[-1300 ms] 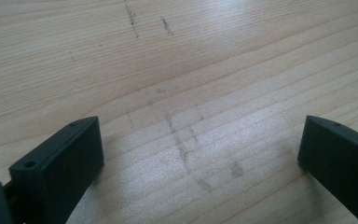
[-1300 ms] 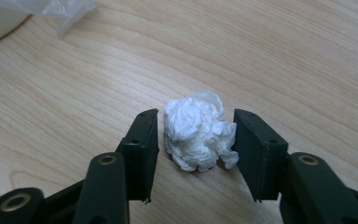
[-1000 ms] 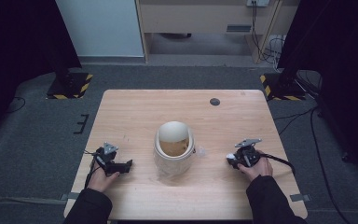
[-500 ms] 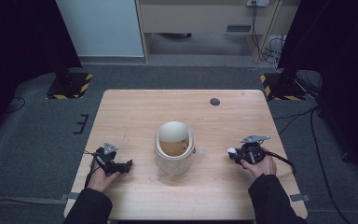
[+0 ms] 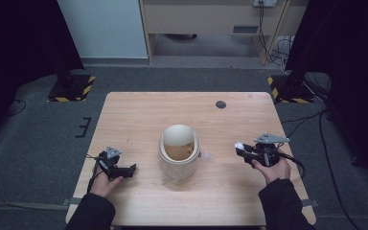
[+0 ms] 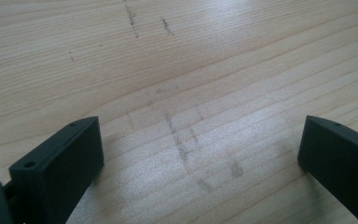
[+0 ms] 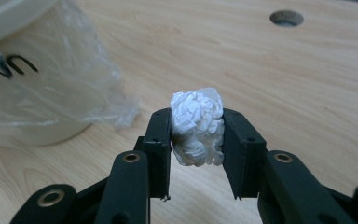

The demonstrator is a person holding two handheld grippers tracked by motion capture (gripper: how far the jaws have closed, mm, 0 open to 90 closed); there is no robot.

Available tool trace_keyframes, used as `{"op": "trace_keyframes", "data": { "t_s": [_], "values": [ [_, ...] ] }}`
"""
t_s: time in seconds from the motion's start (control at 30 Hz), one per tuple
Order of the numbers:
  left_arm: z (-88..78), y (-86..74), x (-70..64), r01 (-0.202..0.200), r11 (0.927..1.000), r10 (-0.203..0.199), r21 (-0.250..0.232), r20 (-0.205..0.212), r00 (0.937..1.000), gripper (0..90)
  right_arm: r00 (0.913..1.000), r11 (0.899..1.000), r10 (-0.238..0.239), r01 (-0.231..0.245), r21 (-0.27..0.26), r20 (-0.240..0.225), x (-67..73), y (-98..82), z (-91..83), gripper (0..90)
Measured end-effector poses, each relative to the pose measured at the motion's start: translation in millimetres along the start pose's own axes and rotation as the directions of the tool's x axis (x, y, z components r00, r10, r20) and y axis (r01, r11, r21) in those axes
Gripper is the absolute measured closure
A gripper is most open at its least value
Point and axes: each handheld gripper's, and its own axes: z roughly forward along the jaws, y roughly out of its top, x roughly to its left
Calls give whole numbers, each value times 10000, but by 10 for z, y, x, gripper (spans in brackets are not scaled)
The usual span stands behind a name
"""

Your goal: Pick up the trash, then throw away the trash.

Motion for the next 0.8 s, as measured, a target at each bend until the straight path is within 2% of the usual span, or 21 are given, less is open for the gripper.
{"op": "trace_keyframes", "data": {
  "t_s": [0.2,0.4,0.8],
  "values": [
    [0,0,0,-2,10000,2,-1,-2,10000,0,9998,9980,-173,166,-603,-105,38,101,-107,653],
    [0,0,0,-3,10000,3,0,-1,10000,0,9988,9916,-309,258,-1264,-381,110,213,-219,654],
    [1,0,1,-6,10000,6,-2,9,10000,0,9949,9787,-534,351,-2021,-857,254,362,-341,655]
  ]
}}
